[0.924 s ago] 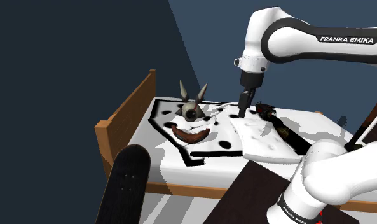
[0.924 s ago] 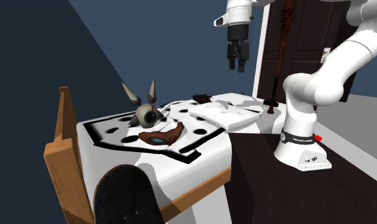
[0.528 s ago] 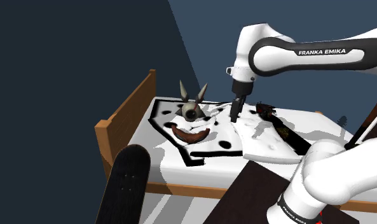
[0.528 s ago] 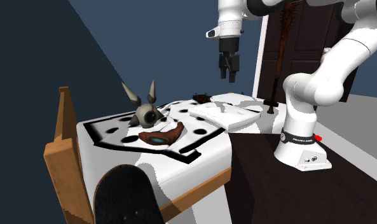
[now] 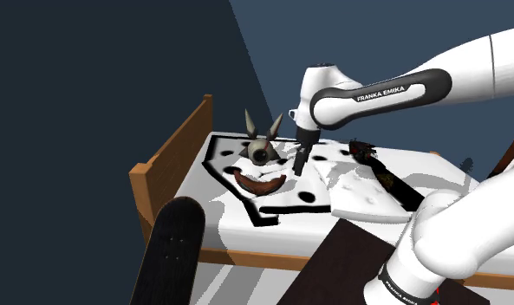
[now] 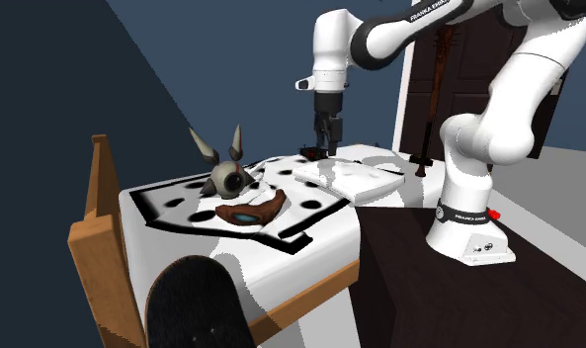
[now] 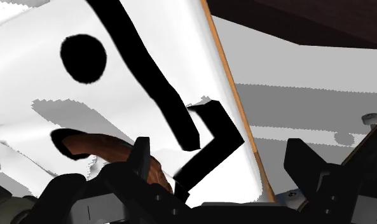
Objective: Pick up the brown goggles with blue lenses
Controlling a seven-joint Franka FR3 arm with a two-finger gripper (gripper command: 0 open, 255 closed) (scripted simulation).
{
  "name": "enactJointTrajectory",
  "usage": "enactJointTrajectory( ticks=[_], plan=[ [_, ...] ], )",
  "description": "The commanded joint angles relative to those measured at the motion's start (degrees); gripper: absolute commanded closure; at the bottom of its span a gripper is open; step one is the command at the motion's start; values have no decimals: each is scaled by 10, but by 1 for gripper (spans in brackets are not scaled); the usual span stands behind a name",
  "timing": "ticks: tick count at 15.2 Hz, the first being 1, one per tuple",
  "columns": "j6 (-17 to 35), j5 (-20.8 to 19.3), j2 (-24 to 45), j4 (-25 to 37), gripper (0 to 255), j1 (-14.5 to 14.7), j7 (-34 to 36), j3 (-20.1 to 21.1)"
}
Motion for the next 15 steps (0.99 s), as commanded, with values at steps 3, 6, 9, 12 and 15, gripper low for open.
enactJointTrajectory(
  ticks=[3,6,9,12,15],
  plan=[
    [87,-7,83,11,0,1,-26,-11],
    [146,-8,149,28,0,2,-45,-18],
    [199,-7,217,53,0,3,-65,-23],
    [244,-2,286,86,0,3,-87,-25],
    [283,5,354,126,0,1,-108,-24]
  ],
)
